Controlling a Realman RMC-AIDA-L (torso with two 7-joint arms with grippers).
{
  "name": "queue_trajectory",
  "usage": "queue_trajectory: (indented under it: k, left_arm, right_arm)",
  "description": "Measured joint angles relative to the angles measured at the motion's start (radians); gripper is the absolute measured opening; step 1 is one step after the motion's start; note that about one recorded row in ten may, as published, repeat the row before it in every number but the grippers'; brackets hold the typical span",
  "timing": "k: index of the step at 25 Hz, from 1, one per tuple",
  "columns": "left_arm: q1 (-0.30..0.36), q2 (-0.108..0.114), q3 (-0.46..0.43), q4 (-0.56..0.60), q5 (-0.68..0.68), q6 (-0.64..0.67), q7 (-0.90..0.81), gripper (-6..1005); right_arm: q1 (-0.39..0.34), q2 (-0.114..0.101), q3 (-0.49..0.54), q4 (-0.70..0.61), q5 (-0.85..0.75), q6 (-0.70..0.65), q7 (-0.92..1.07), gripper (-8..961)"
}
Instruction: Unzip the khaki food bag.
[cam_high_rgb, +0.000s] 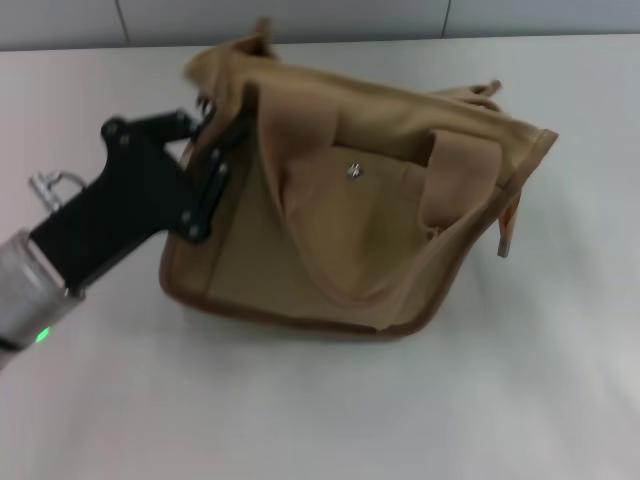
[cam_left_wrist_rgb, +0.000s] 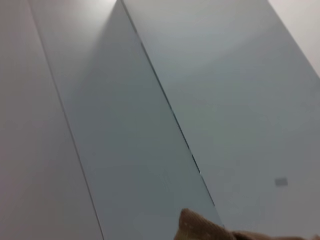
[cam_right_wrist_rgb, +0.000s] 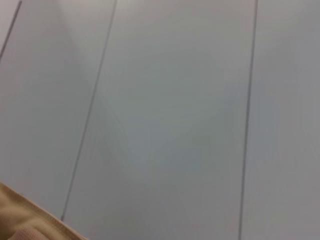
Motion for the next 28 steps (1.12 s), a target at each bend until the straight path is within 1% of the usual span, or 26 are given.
queue_trajectory:
  k: [2,3,6,8,11,13,15,16,19,22,23,24,26,28]
  left_arm:
    - [0.027,0.0,0.015,-0.006,0.001,0.002,0.0,165]
    - [0.048,0.0,0.041,-0.013,0.0,0.004,-0.006,168]
    - [0.055,0.0,0.052,-0.026,-0.004,0.002,-0.042,174]
    - [0.059,0.0,0.039,-0.051,-0.006,-0.013,-0.109,178]
    - [0.071,0.0,0.039,-0.057,-0.005,-0.008,-0.117,184]
    - [0.098,0.001,0.016,-0.054,-0.006,0.039,-0.116,266]
    - [0.104,0.003,0.011,-0.053,-0.006,0.053,-0.116,348]
    - [0.118,0.008,0.007,-0.051,-0.007,0.094,-0.12,389]
    - [0.133,0.011,0.001,-0.048,-0.008,0.124,-0.126,454]
    - [0.166,0.014,-0.042,-0.044,-0.008,0.156,-0.124,519]
    - [0.192,0.013,-0.093,-0.036,-0.008,0.181,-0.119,540]
    - [0.192,0.013,-0.093,-0.036,-0.008,0.181,-0.119,562]
    - [0.21,0.013,-0.129,-0.031,-0.008,0.203,-0.124,605]
    - [0.218,0.013,-0.147,-0.025,-0.007,0.22,-0.145,660]
  right_arm:
    - [0.007,0.001,0.0,0.0,-0.008,-0.001,0.001,677]
    - [0.014,0.002,0.0,-0.001,-0.009,-0.004,0.007,679]
    - [0.023,0.003,0.001,-0.002,-0.009,-0.003,0.021,688]
    - [0.041,0.003,0.0,-0.001,-0.01,0.002,0.035,693]
    - [0.046,0.003,-0.001,0.0,-0.017,0.003,0.036,701]
    - [0.054,0.004,-0.001,0.001,-0.028,0.003,0.037,707]
    - [0.057,0.004,-0.001,0.002,-0.03,0.003,0.037,712]
    - [0.06,0.004,-0.001,0.004,-0.034,0.003,0.037,715]
    - [0.06,0.005,-0.002,0.004,-0.034,0.003,0.037,723]
    - [0.06,0.005,-0.002,0.006,-0.035,0.004,0.038,731]
    - [0.061,0.006,0.001,0.007,-0.033,0.002,0.05,734]
    - [0.061,0.006,0.001,0.007,-0.033,0.002,0.05,736]
    - [0.061,0.007,0.005,0.008,-0.03,-0.005,0.076,742]
    - [0.061,0.007,0.006,0.007,-0.029,-0.034,0.114,747]
